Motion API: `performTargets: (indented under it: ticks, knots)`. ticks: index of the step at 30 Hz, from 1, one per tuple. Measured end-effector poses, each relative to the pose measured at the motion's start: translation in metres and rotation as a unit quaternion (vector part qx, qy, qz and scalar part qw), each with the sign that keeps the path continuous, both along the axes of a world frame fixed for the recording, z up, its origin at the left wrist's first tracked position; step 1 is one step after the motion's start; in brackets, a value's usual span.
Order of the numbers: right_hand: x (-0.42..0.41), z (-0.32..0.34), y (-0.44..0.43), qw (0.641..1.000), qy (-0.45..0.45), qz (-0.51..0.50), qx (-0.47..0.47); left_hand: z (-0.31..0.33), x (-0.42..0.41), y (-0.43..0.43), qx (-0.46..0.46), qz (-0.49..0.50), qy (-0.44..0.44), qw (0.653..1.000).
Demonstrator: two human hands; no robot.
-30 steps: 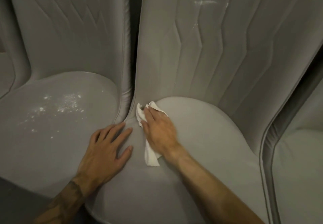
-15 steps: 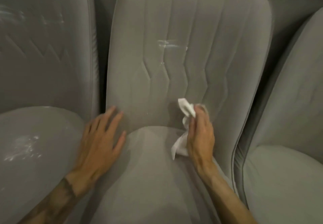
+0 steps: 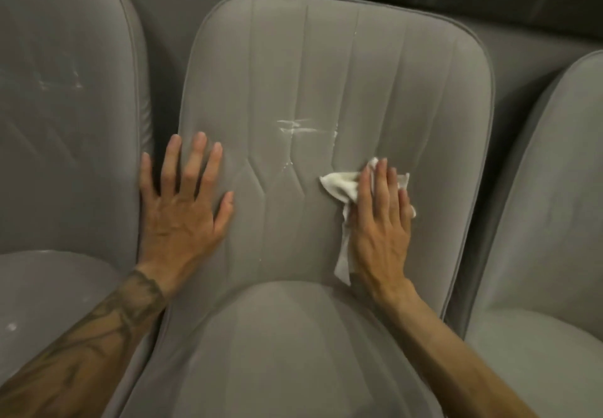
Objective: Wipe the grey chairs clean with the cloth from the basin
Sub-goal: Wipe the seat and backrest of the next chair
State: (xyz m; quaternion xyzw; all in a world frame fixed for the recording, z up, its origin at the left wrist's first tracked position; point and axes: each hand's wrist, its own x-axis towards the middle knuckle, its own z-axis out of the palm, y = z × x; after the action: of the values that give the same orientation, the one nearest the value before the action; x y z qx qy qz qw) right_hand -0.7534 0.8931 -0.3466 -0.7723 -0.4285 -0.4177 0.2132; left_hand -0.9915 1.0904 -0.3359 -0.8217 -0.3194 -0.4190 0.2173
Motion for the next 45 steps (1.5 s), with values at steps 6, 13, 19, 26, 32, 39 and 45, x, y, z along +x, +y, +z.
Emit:
performTargets:
  ticks: [6,13,19,26,32,39,45]
  knots:
    - [0.039,0.138,0.031,0.992,-0.074,-0.019,0.100,0.007,-0.005,0.010,0.024,-0.014,-0.004,1.000]
    - [0.004,0.051,-0.026,0.995,-0.051,-0.026,-0.078,0.003,-0.003,0.015,0.036,-0.015,-0.016,0.999]
    - [0.055,0.136,-0.020,0.984,-0.165,-0.037,-0.062,0.003,-0.003,0.013,0.030,-0.021,-0.023,0.999]
    - [0.034,0.108,-0.014,0.994,-0.098,-0.043,-0.003,0.000,-0.003,0.012,0.014,-0.037,-0.029,0.999]
    - [0.035,0.100,-0.024,0.986,-0.136,-0.052,-0.075,0.006,-0.005,0.007,0.001,-0.047,-0.026,0.999]
    - [0.056,0.193,0.016,0.988,-0.133,-0.067,0.043,0.009,-0.006,0.002,-0.013,-0.058,-0.035,0.998]
    - [0.008,0.036,-0.021,0.998,-0.035,-0.004,-0.061,0.005,-0.005,0.005,-0.008,-0.053,-0.030,0.998]
